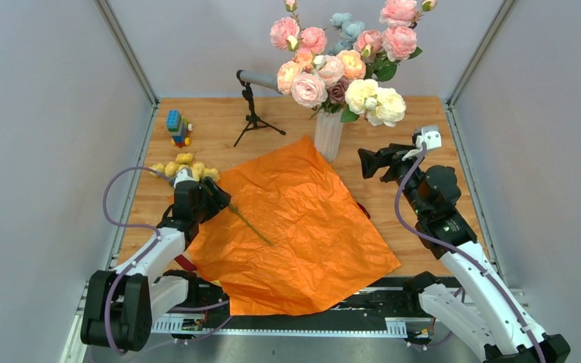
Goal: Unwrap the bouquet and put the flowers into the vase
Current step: Pick up the fake flower from the wrapping paper.
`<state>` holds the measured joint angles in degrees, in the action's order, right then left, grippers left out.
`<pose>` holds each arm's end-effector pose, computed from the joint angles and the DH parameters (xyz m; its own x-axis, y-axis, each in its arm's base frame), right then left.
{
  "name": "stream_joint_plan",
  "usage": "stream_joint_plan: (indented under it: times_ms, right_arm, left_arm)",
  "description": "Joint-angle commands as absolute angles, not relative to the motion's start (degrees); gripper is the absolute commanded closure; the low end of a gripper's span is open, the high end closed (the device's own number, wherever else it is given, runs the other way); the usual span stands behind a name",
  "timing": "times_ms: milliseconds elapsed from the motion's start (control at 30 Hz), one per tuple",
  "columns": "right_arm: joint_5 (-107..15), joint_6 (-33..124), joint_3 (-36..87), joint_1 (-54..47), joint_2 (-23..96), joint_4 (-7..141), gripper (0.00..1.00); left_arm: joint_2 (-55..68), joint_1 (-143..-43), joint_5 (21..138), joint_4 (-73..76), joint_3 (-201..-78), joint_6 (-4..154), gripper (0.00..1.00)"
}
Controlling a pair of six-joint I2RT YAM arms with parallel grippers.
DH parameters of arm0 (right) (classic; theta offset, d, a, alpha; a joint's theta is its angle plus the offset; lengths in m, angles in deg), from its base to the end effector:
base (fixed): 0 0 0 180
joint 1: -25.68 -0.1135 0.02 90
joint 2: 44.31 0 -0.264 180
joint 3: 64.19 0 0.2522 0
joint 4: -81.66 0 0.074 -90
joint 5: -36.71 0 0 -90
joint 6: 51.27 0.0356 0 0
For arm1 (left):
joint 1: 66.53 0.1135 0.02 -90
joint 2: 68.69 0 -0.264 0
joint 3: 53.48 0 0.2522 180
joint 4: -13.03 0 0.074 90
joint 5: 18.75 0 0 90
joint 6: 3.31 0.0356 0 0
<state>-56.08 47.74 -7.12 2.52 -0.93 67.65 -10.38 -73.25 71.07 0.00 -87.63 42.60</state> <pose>0.1687 0.0703 0.3539 -0.0596 0.1446 -0.9877 -0.3430 0.9262 0.1563 0.1974 -0.0231 0.1687 -0.5109 -0.6404 -0.5735 -0.3354 0.7627 -0.5529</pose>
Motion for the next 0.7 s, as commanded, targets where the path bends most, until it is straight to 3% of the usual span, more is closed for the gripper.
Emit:
stream_joint_plan:
  times_ms: [0,667]
  right_arm:
    - [-52.8,50.7,-8.3,2.4,-1.9,68.2,0.11]
    - [-51.3,51.6,-9.4,2.4,-1.7,68.1,0.12]
  left_arm:
    - [-5.6,-73.1,70.6,10.0,-87.2,37.9,0.22]
    - [8.0,-73.0,70.9,18.2,-89.1,36.4,0.46]
